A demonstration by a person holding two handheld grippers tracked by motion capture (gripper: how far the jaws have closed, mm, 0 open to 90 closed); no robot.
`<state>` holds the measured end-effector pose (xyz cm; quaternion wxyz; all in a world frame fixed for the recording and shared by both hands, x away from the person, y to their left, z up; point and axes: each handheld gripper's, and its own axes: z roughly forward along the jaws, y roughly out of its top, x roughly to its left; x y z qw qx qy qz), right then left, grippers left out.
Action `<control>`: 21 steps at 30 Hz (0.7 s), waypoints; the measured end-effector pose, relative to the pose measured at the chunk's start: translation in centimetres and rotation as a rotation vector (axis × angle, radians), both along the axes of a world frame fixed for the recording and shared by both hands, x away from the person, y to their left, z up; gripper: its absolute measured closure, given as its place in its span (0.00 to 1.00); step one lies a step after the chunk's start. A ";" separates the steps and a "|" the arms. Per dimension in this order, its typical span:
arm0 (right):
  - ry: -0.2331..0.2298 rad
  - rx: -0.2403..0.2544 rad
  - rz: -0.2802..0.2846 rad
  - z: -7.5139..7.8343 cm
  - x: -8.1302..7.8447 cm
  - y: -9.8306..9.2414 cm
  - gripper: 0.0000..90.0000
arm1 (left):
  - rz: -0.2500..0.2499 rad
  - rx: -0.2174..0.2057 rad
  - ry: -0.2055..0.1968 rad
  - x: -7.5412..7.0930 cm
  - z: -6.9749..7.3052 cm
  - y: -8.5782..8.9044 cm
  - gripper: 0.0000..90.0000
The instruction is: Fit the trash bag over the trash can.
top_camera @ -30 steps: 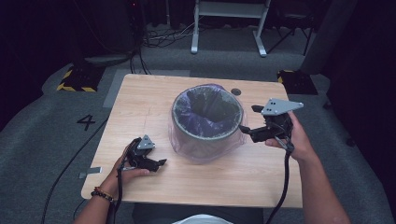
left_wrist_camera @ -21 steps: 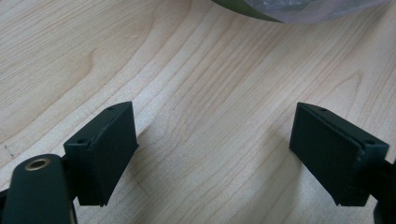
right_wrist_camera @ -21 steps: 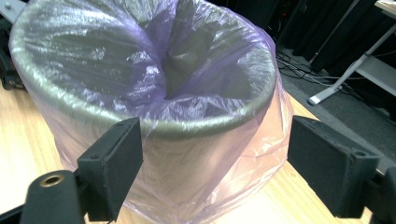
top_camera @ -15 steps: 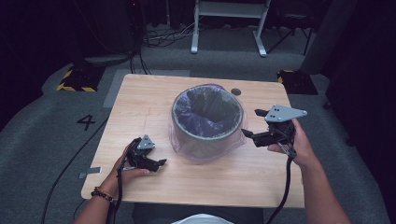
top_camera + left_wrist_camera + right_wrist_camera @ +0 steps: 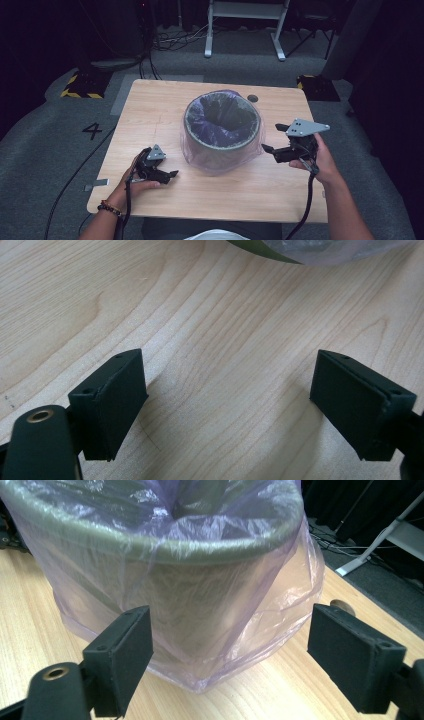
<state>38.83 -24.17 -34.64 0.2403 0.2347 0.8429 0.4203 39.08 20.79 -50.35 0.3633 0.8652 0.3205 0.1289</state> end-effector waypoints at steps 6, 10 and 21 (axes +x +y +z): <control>0.018 -0.002 -0.004 -0.8 0.0 -0.2 0.20 | 0.000 0.000 0.000 0.0 0.0 0.0 0.16; 0.031 -0.007 -0.010 -1.4 0.0 -0.4 0.21 | 0.000 0.000 0.000 0.0 0.0 0.0 0.16; 0.077 -0.007 -0.021 -3.2 0.1 -0.7 0.21 | 0.000 0.000 0.000 0.0 0.0 0.0 0.16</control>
